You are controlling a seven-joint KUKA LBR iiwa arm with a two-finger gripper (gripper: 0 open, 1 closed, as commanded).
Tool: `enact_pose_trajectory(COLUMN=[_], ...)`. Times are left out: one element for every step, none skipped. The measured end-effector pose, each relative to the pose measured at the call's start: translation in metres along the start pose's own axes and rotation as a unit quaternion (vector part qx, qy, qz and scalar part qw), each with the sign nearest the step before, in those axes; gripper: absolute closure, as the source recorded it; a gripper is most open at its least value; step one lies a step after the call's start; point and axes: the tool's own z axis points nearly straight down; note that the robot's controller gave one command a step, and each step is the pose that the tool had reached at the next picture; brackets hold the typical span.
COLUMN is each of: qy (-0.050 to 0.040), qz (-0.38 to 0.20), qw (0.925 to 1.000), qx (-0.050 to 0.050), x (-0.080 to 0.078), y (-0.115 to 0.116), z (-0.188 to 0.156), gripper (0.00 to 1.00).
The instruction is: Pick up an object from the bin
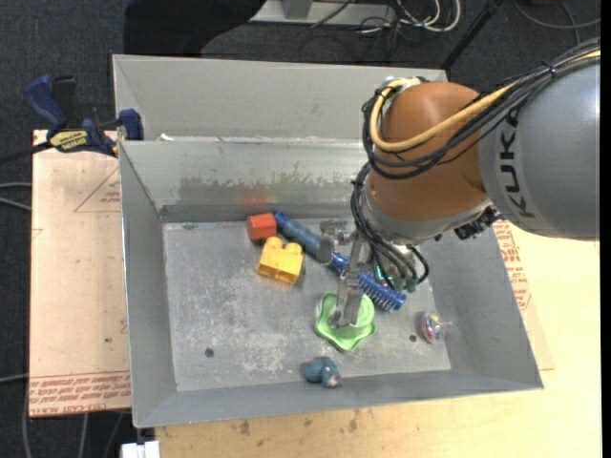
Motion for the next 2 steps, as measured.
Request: enact_pose_trajectory(qy=[-0.0026, -0.0055], qz=[-0.383, -0.342], qw=[0.9236, 0.9395], qx=[0.001, 0.001], x=[0.028, -0.015], y=[-0.014, -0.017], z=[0.051, 0.073], gripper=[0.0, 0.0])
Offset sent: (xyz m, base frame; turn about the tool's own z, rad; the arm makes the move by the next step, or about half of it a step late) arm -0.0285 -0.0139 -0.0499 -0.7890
